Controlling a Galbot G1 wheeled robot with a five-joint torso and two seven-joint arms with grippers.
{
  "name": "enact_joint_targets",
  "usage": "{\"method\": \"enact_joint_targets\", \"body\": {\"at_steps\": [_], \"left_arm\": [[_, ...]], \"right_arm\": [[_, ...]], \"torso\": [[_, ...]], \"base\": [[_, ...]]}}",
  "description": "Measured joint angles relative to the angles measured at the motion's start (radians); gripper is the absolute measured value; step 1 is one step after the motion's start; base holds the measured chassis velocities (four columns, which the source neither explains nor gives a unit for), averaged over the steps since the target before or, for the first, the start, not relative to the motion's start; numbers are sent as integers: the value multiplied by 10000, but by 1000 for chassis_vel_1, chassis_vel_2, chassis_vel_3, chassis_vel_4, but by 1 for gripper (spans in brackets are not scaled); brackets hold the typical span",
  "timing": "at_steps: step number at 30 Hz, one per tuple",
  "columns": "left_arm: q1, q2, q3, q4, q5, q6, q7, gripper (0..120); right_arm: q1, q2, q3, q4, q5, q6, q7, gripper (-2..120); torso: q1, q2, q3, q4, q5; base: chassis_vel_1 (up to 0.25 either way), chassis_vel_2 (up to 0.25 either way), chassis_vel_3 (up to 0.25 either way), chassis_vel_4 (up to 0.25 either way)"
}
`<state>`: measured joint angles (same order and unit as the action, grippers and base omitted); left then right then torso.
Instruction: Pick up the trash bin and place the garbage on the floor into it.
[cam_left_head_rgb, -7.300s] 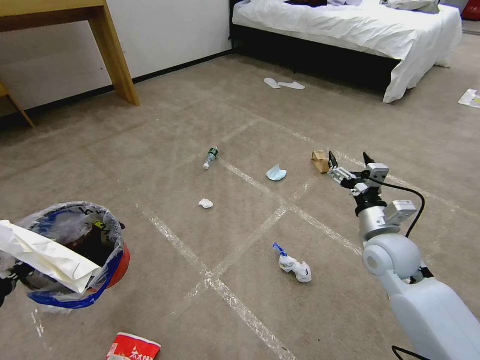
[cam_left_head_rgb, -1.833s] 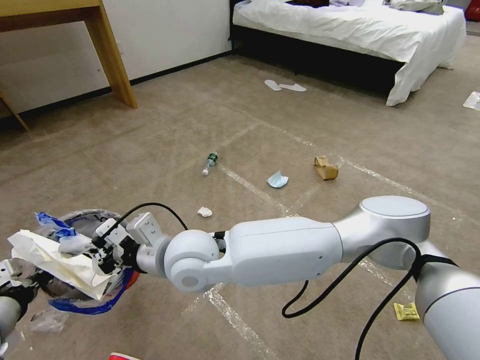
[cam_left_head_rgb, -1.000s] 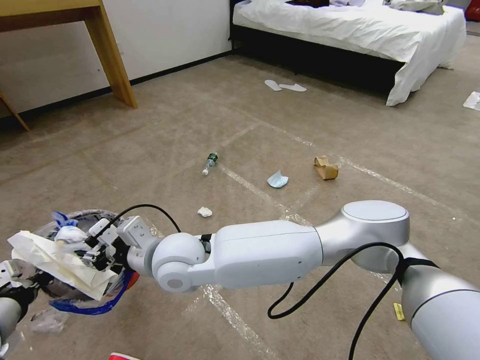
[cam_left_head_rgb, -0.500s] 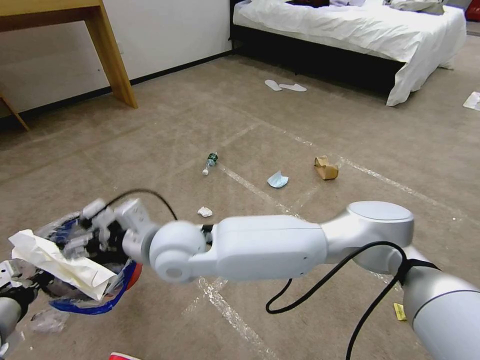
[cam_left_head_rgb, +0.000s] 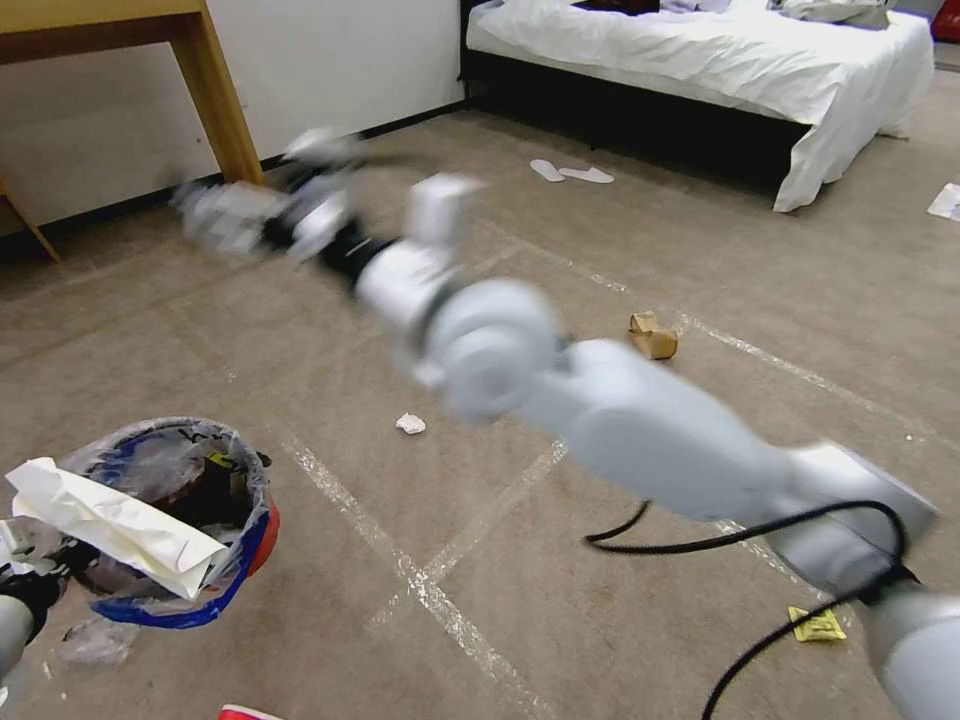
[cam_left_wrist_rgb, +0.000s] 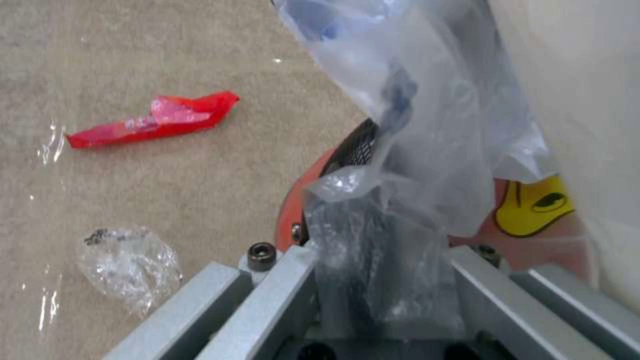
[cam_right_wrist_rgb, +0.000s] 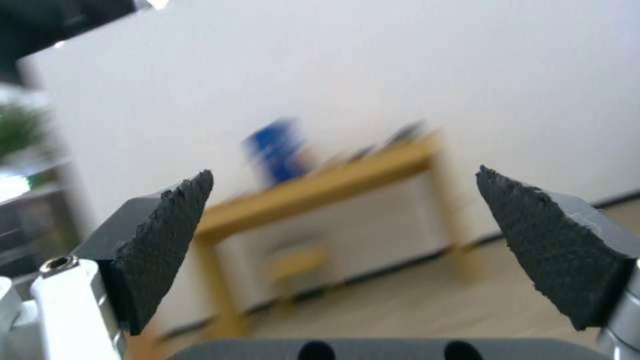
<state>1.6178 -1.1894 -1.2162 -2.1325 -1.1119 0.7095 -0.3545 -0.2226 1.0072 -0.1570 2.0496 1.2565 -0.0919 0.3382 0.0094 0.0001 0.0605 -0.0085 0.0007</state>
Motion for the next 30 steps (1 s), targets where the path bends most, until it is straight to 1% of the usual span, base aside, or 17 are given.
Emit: {"method": "enact_joint_targets", "body": {"at_steps": [4,5,6,8,9,10,11,13,14,16,17,19,20,21,22,27,30], "left_arm": [[-33,-44,-10,-94,84,-44,26,0],[-86,-141,-14,-238,193,-67,29,0],[-86,-141,-14,-238,193,-67,29,0],[-122,-285,-9,-425,339,-105,29,0],[-122,-285,-9,-425,339,-105,29,0],[-117,-346,0,-502,380,-106,29,0],[-117,-346,0,-502,380,-106,29,0],[-76,-476,27,-608,455,-116,49,0],[-76,-476,27,-608,455,-116,49,0],[-33,-574,46,-671,560,-116,67,0],[-33,-574,46,-671,560,-116,67,0],[-6,-664,58,-721,667,-125,105,0],[-6,-664,58,-721,667,-125,105,0],[18,-700,68,-745,724,-142,131,0],[18,-700,68,-745,724,-142,131,0],[48,-797,77,-786,811,-177,194,0],[58,-826,98,-796,868,-191,230,0]], "right_arm": [[-1638,-957,1906,518,-708,161,-436,100],[-3444,-1485,3961,1028,-1703,358,-713,100],[-3444,-1485,3961,1028,-1703,358,-713,100],[-6115,-1490,6658,1823,-2625,563,-1025,100],[-6115,-1490,6658,1823,-2625,563,-1025,100],[-7258,-1270,7757,2158,-2868,713,-1258,100],[-7258,-1270,7757,2158,-2868,713,-1258,100],[-9375,-674,9550,2678,-3790,1603,-1946,100],[-9375,-674,9550,2678,-3790,1603,-1946,100],[-10760,-206,10371,3068,-4644,1976,-2170,100],[-10760,-206,10371,3068,-4644,1976,-2170,100],[-12010,496,10921,3536,-5840,2113,-2133,100],[-12010,496,10921,3536,-5840,2113,-2133,100],[-12661,956,11044,3735,-6724,2248,-2055,100],[-12661,956,11044,3735,-6724,2248,-2055,100],[-14042,1937,10913,4084,-8013,2280,-1591,100],[-14051,2090,10640,3829,-8330,1964,-1310,100]], "torso": [[0,0,-1,-7,3],[0,0,-1,1,4],[0,0,-1,1,4],[-1,0,-2,1,0],[-1,0,-2,1,0],[-1,0,-3,1,4],[-1,0,-3,1,4],[-2,0,-3,2,-4],[-2,0,-3,2,-4],[-1,1,-3,3,-7],[-1,1,-3,3,-7],[-2,1,-3,3,-10],[-2,1,-3,3,-10],[-1,0,-2,4,-8],[-1,0,-2,4,-8],[-2,1,-2,1,-11],[-2,0,-1,2,-11]], "base": [[0,0,0,0],[0,0,0,0],[0,0,0,0],[0,0,0,0],[0,0,0,0],[0,0,0,0],[0,0,0,0],[0,0,0,0],[0,0,0,0],[0,0,0,0],[0,0,0,0],[0,0,0,0],[0,0,0,0],[0,0,0,0],[0,0,0,0],[0,0,0,0],[0,0,0,0]]}}
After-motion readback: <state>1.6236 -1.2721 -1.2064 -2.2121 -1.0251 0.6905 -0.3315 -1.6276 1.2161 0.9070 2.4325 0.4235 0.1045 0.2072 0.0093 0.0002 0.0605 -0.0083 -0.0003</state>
